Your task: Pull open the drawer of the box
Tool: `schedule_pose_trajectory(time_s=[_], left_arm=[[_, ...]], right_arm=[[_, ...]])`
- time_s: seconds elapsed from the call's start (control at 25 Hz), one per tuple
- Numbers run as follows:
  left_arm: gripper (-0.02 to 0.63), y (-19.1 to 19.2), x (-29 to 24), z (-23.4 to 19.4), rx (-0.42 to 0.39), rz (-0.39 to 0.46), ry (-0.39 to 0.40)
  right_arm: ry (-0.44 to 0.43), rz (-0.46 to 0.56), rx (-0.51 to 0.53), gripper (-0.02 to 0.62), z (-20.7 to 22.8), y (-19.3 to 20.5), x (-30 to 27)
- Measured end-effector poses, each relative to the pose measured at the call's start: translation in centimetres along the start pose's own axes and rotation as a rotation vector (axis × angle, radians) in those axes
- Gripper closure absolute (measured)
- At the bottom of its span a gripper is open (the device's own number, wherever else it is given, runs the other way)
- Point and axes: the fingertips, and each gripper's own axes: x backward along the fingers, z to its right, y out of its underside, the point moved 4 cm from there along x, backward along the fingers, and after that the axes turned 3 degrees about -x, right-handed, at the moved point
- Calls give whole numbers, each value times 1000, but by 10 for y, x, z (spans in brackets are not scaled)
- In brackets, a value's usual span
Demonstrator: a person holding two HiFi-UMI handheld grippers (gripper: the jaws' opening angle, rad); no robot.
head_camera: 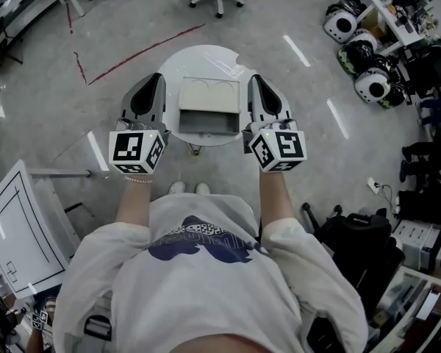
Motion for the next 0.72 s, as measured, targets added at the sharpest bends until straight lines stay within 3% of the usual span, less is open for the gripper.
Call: schedule_pose_trajectory(time_s=[0.2, 0.72], left_arm=[[598, -6, -1, 3, -56, 26, 28], [598, -5, -9, 5, -61, 12, 39]], right_arm=[[22, 2, 105, 598, -11, 0, -5], [46, -2, 131, 598, -5, 0, -7]])
